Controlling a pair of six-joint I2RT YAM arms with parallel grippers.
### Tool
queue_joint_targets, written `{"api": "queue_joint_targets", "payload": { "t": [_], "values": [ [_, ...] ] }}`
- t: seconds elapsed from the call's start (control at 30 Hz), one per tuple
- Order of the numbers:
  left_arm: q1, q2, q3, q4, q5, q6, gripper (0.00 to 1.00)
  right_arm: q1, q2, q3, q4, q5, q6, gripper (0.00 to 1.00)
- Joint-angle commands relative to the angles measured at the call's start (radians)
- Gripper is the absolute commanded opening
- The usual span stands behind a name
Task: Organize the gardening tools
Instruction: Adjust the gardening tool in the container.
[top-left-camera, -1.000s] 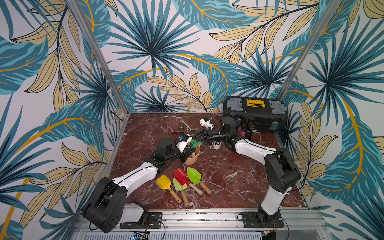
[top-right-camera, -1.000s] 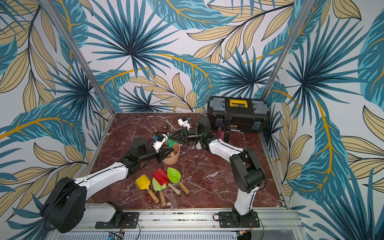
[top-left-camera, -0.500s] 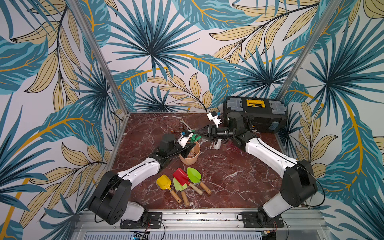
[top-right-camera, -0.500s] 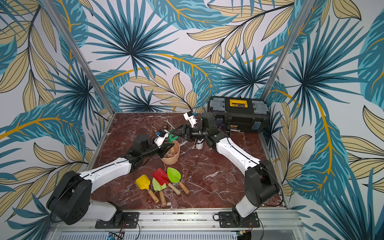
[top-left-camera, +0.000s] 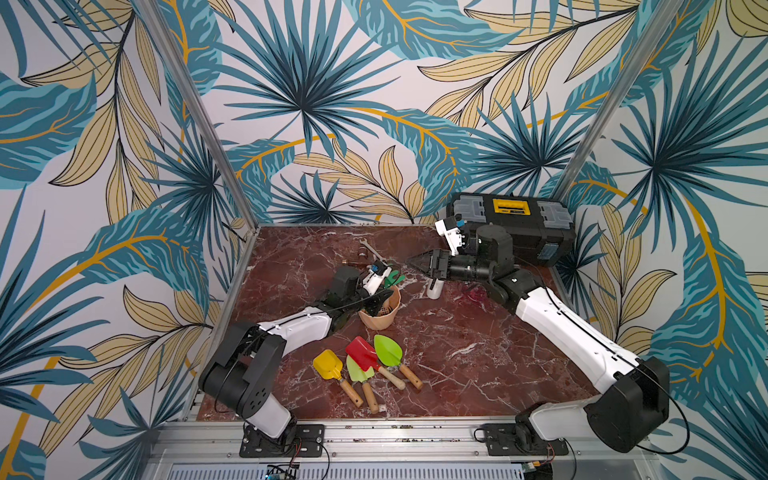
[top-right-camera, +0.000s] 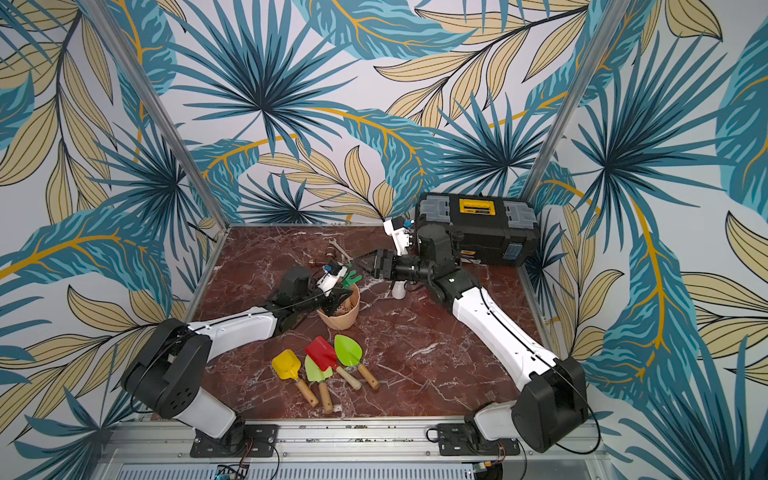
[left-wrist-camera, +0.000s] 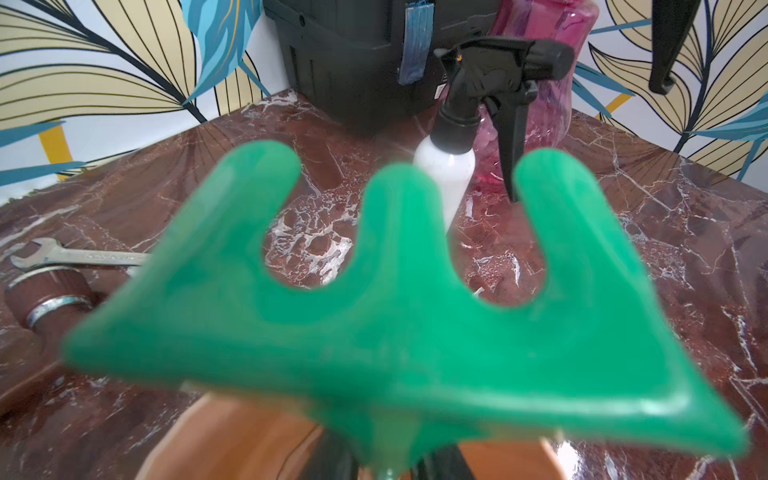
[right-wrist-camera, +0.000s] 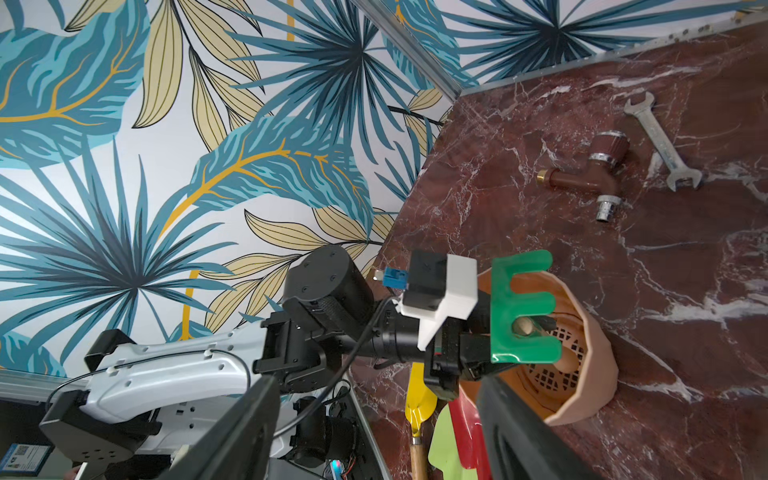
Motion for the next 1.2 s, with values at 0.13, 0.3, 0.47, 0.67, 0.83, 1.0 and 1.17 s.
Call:
{"api": "queue_joint_targets", "payload": {
  "t": [0.13, 0.3, 0.47, 0.67, 0.83, 1.0, 1.17],
  "values": [
    [-0.016, 0.032, 0.024, -0.015, -0.017, 0.018, 0.19, -0.01, 0.005, -0.034, 0.004, 0.022, -0.029, 0.79],
    [-0.02, 0.039, 0.014, -0.019, -0.036, 0.02, 0.24, -0.013, 0.007, -0.044, 0.028, 0.02, -0.024, 0.78],
    [-0.021, 0.047, 0.014, -0.016, -0.034, 0.011, 0.31, -0.014, 0.007, -0.042, 0.035, 0.014, -0.024, 0.77],
    [-0.021, 0.047, 0.026, -0.034, -0.033, 0.012, 0.37, -0.016, 0.0, -0.043, 0.024, 0.018, -0.029, 0.77],
    [-0.021, 0.027, 0.033, -0.044, -0.038, 0.006, 0.37, -0.017, -0.008, -0.04, -0.003, 0.031, -0.051, 0.77],
    [-0.021, -0.032, 0.047, -0.079, -0.033, -0.004, 0.38, -0.017, -0.01, -0.038, -0.075, 0.055, -0.097, 0.77],
    [-0.021, -0.085, 0.056, -0.115, -0.028, -0.002, 0.42, -0.016, -0.017, -0.047, -0.187, 0.092, -0.194, 0.76]
  ]
}}
